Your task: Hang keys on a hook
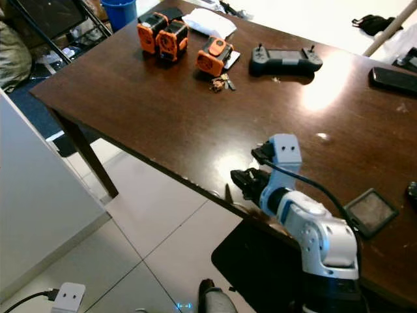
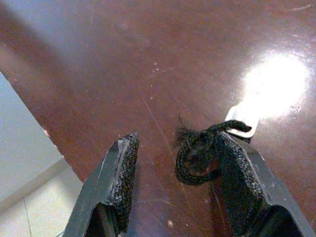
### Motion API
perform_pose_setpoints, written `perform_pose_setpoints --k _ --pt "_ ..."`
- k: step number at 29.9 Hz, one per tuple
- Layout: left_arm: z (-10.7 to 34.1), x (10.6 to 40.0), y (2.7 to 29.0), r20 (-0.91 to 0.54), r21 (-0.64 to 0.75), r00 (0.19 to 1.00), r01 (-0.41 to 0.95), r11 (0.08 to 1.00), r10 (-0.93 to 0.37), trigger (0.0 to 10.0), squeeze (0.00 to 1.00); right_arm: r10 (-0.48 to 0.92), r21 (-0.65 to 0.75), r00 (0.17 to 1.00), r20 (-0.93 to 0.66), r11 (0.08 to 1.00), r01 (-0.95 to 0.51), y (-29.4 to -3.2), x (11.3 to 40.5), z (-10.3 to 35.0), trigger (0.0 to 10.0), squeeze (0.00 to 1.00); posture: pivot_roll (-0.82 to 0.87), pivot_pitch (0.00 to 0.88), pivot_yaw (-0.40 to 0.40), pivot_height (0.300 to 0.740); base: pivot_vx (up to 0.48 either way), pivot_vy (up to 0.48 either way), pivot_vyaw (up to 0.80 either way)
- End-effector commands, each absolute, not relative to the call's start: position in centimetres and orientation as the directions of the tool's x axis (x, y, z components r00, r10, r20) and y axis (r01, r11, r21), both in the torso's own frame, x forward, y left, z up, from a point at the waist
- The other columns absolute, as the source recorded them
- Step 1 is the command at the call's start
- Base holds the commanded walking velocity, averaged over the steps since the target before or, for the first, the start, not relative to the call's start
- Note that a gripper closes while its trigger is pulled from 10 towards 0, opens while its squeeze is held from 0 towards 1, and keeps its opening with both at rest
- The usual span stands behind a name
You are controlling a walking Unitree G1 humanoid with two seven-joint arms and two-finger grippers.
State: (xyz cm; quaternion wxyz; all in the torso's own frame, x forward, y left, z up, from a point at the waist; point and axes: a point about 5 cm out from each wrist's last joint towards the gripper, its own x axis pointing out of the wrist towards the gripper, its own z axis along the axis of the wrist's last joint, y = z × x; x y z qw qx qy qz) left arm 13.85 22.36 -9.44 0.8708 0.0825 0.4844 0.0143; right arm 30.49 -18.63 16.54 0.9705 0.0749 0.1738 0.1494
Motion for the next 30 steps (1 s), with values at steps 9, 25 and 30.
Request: perform_pose_setpoints --k 9,25,30 --pt "-9.9 12.5 22.3 -0.864 0.152 0.492 0.054 0.987 0.106 10.0 0.00 0.314 0.130 0.820 -0.479 0.949 -0.288 -18.0 29.7 13.8 10.0 0.00 -0.12 0.142 0.059 0.740 0.000 0.000 0.00" --pt "-10.0 12.4 22.3 -0.865 0.152 0.491 0.052 0.987 0.107 10.0 0.00 0.353 0.033 0.705 -0.615 0.905 -0.424 -17.7 27.8 11.5 0.0 0.00 -0.12 0.139 0.055 0.740 0.000 0.000 0.00" --pt "-9.9 12.4 22.4 -0.865 0.153 0.490 0.050 0.987 0.109 10.0 0.00 0.338 0.014 0.697 -0.633 0.904 -0.427 -18.0 27.6 11.2 0.0 0.00 -0.12 0.146 0.056 0.740 0.000 0.000 0.00"
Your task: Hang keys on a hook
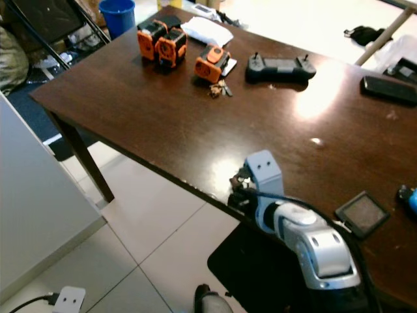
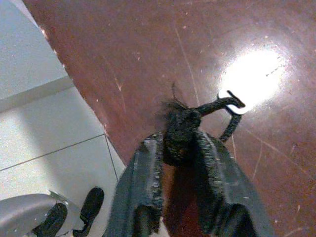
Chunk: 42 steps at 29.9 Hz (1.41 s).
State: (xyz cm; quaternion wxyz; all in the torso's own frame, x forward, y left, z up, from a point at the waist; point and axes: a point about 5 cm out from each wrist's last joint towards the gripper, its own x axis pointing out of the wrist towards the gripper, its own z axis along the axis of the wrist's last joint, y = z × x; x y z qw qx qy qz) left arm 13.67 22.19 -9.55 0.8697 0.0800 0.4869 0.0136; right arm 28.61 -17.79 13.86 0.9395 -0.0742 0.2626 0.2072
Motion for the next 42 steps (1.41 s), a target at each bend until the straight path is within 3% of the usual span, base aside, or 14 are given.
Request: perform_pose_setpoints --k 1,14,17,18,19,21,26,37,42 --pt "-9.9 12.4 22.4 -0.865 0.152 0.490 0.048 0.987 0.109 10.0 0.00 0.330 0.006 0.695 -0.639 0.905 -0.425 -18.2 27.4 11.1 0.0 0.00 -0.12 0.147 0.056 0.740 0.000 0.000 0.00" --pt "-10.0 12.4 22.4 -0.865 0.149 0.489 0.039 0.988 0.111 10.0 0.00 0.350 0.007 0.706 -0.616 0.898 -0.439 -18.4 27.3 11.3 0.0 0.00 -0.12 0.152 0.054 0.740 0.000 0.000 0.00" --pt "-10.0 12.3 22.4 -0.866 0.148 0.488 0.039 0.988 0.110 10.0 0.00 0.471 0.111 0.774 -0.424 0.875 -0.472 -17.0 28.4 13.6 0.0 0.00 -0.12 0.149 0.059 0.740 0.000 0.000 0.00" --pt "-10.0 12.3 22.4 -0.866 0.148 0.488 0.039 0.988 0.110 10.0 0.00 0.471 0.111 0.774 -0.424 0.875 -0.472 -17.0 28.4 13.6 0.0 0.00 -0.12 0.149 0.059 0.740 0.000 0.000 0.00" --pt "-10.0 12.3 22.4 -0.866 0.148 0.488 0.039 0.988 0.110 10.0 0.00 0.537 0.171 0.793 -0.290 0.844 -0.509 -16.3 28.8 15.3 0.0 0.00 -0.12 0.149 0.061 0.740 0.000 0.000 0.00" --pt "-10.0 12.3 22.4 -0.866 0.148 0.488 0.039 0.988 0.110 10.0 0.00 0.537 0.171 0.793 -0.290 0.844 -0.509 -16.3 28.8 15.3 0.0 0.00 -0.12 0.149 0.061 0.740 0.000 0.000 0.00" --pt "-9.9 12.5 22.5 -0.864 0.151 0.491 0.039 0.988 0.113 10.0 0.00 0.600 0.251 0.798 -0.046 0.780 -0.573 -15.3 29.1 18.5 0.0 0.00 -0.11 0.140 0.070 0.740 0.000 0.000 0.00" --pt "-9.7 13.0 22.5 -0.858 0.154 0.501 0.042 0.987 0.113 10.0 0.00 0.590 0.280 0.791 0.164 0.741 -0.610 -14.7 29.5 21.3 0.0 0.00 -0.11 0.130 0.080 0.740 0.000 0.000 0.00" --pt "-9.7 13.1 22.5 -0.857 0.155 0.503 0.047 0.987 0.111 10.0 0.00 0.616 0.289 0.742 0.264 0.683 -0.671 -13.2 29.6 22.8 0.0 0.00 -0.11 0.128 0.084 0.740 0.000 0.000 0.00"
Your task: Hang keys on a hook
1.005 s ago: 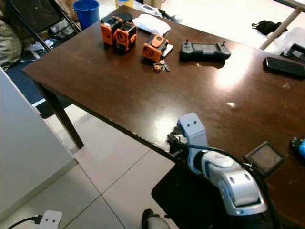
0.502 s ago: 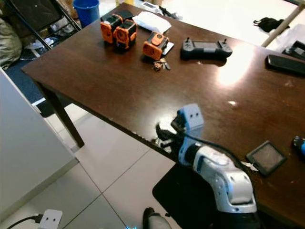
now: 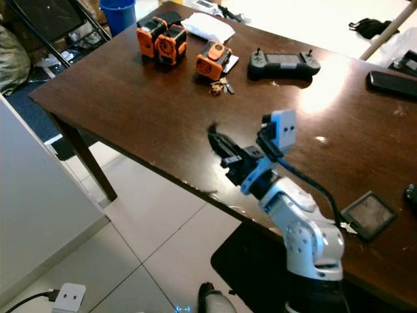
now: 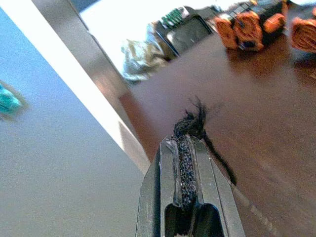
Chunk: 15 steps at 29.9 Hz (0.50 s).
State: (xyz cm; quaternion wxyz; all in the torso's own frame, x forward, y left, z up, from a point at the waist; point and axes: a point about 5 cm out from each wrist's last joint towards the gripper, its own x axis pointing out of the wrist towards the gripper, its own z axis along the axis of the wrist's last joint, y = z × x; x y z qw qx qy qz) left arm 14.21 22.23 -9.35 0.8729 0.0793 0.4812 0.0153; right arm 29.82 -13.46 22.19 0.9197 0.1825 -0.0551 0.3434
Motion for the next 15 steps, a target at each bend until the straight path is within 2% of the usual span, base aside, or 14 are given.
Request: perform_pose_setpoints --k 1,6,7,8,15 --pt "-9.7 13.2 22.5 -0.857 0.156 0.503 0.047 0.987 0.111 10.0 0.00 0.620 0.289 0.731 0.285 0.671 -0.683 -12.8 29.6 23.1 0.0 0.00 -0.11 0.128 0.084 0.740 0.000 0.000 0.00" --pt "-9.7 13.2 22.5 -0.856 0.156 0.505 0.049 0.987 0.110 10.0 0.00 0.646 0.264 0.686 0.334 0.635 -0.726 -11.3 29.8 24.2 0.0 0.00 -0.10 0.125 0.084 0.740 0.000 0.000 0.00" --pt "-9.7 13.3 22.5 -0.855 0.155 0.506 0.049 0.987 0.109 10.0 0.00 0.673 0.227 0.655 0.344 0.617 -0.754 -10.4 29.8 24.6 0.0 0.00 -0.10 0.125 0.084 0.740 0.000 0.000 0.00" --pt "-9.6 13.3 22.5 -0.855 0.154 0.507 0.049 0.987 0.108 10.0 0.00 0.696 0.193 0.625 0.353 0.599 -0.777 -9.6 29.7 25.1 0.0 0.00 -0.10 0.118 0.081 0.740 0.000 0.000 0.79" --pt "-9.7 13.4 22.2 -0.854 0.146 0.510 0.050 0.988 0.100 10.0 0.00 0.735 0.138 0.560 0.383 0.554 -0.821 -7.8 29.8 26.3 0.0 0.00 -0.09 0.104 0.070 0.740 0.000 0.000 0.78"
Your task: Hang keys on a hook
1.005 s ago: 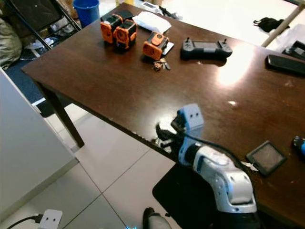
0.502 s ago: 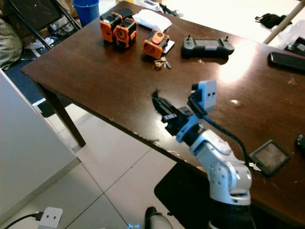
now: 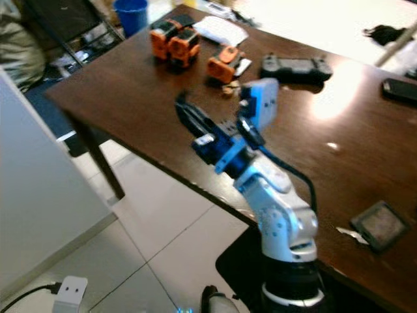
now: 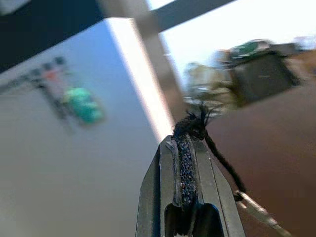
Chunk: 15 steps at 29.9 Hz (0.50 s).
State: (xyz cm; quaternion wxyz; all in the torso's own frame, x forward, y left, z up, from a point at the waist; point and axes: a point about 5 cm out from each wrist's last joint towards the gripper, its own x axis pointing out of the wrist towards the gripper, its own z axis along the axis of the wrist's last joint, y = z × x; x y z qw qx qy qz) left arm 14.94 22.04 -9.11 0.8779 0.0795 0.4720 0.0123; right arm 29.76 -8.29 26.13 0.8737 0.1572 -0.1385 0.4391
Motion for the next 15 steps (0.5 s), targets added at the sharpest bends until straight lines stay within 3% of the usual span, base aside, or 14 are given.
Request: perform_pose_setpoints --k 1,15 --pt "-9.7 13.4 22.2 -0.854 0.146 0.510 0.050 0.988 0.100 10.0 0.00 0.735 0.138 0.560 0.383 0.554 -0.821 -7.8 29.8 26.3 0.0 0.00 -0.09 0.104 0.070 0.740 0.000 0.000 0.78" --pt "-9.7 13.7 21.7 -0.855 0.120 0.512 0.039 0.992 0.083 10.0 0.00 0.667 0.083 0.620 0.413 0.650 -0.756 -7.6 31.4 27.7 0.0 0.00 -0.08 0.080 0.063 0.740 0.000 0.000 0.78"
